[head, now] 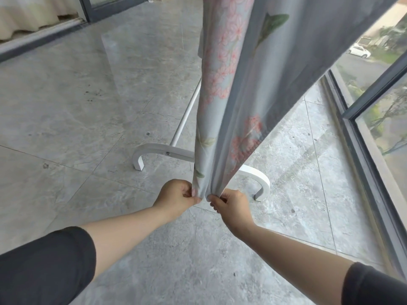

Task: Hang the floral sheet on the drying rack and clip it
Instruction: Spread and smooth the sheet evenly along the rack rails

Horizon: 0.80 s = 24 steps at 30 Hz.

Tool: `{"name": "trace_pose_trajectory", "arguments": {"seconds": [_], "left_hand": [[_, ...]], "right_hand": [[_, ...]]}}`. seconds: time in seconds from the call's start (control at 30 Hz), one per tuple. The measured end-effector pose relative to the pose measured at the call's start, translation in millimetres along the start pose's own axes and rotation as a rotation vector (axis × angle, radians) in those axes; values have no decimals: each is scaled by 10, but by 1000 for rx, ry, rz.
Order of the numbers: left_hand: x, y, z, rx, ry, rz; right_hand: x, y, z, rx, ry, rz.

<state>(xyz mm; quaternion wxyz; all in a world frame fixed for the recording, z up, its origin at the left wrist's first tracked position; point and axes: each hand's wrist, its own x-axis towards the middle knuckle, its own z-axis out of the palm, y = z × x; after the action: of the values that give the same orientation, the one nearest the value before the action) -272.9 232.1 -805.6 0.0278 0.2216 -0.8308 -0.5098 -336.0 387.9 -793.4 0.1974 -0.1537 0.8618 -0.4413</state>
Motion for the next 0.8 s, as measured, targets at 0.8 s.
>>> {"name": "trace_pose_trajectory", "arguments": {"seconds": [0.8], "left_hand": [[-212,722,-485,91,-19,-362]], "right_hand": [[-210,-634,-686,-150,-87,216]]}}
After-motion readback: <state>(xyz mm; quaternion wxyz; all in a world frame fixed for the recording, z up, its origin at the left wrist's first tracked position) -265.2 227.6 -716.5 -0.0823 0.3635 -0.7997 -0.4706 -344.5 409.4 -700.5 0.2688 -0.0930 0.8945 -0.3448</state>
